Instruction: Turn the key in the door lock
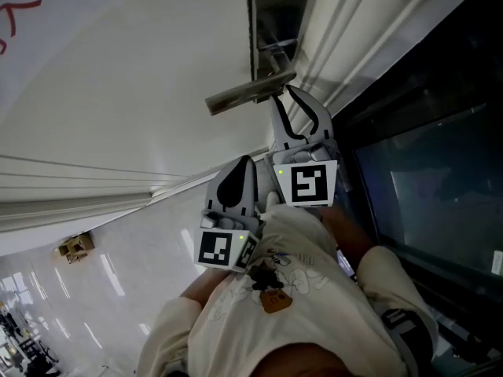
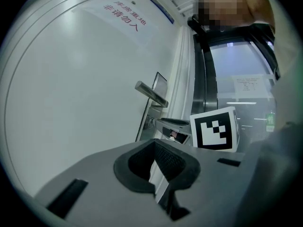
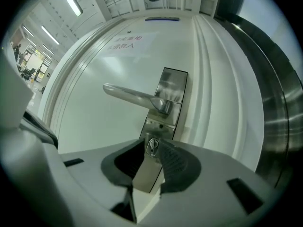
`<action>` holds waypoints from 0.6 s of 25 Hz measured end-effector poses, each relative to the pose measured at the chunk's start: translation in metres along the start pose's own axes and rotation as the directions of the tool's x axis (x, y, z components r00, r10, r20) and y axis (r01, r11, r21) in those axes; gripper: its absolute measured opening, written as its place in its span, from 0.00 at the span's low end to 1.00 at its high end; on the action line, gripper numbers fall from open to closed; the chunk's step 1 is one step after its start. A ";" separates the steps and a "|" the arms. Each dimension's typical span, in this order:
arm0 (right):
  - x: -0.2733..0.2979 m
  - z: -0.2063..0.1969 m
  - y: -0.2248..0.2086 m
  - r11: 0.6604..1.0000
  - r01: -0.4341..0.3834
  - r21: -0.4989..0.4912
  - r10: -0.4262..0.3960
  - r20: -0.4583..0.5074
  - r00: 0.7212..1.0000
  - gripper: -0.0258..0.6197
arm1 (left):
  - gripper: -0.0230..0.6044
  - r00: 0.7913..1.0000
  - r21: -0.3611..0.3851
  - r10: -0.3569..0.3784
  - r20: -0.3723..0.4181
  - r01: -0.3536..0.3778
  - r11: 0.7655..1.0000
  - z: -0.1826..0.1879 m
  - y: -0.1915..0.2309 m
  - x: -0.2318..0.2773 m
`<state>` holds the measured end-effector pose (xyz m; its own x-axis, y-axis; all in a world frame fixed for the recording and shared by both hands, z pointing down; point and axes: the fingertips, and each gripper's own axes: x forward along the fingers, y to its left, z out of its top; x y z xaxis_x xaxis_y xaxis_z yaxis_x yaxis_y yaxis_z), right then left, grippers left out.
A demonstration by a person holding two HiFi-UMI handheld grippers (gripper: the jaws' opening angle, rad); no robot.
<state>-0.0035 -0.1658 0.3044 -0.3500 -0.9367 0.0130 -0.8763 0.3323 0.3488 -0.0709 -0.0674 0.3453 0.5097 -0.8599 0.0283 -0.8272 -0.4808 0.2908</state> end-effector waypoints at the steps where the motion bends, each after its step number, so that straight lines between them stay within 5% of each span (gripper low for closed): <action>1: 0.002 0.001 0.000 1.000 -0.003 0.005 0.003 0.006 1.000 0.19 | 0.04 1.000 0.001 0.000 0.000 0.000 1.000 0.000 -0.001 0.001; 8: 0.011 0.000 -0.001 0.999 -0.003 0.032 0.003 0.002 1.000 0.18 | 0.04 1.000 0.011 0.006 -0.008 -0.006 1.000 0.000 0.004 0.005; 15: 0.013 -0.003 -0.004 1.000 0.018 0.010 -0.017 -0.017 1.000 0.07 | 0.04 1.000 0.005 0.015 -0.011 -0.015 1.000 -0.001 0.007 0.005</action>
<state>-0.0036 -0.1797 0.3058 -0.3290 -0.9441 0.0227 -0.8855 0.3168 0.3399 -0.0736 -0.0746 0.3486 0.4996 -0.8651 0.0435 -0.8360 -0.4684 0.2856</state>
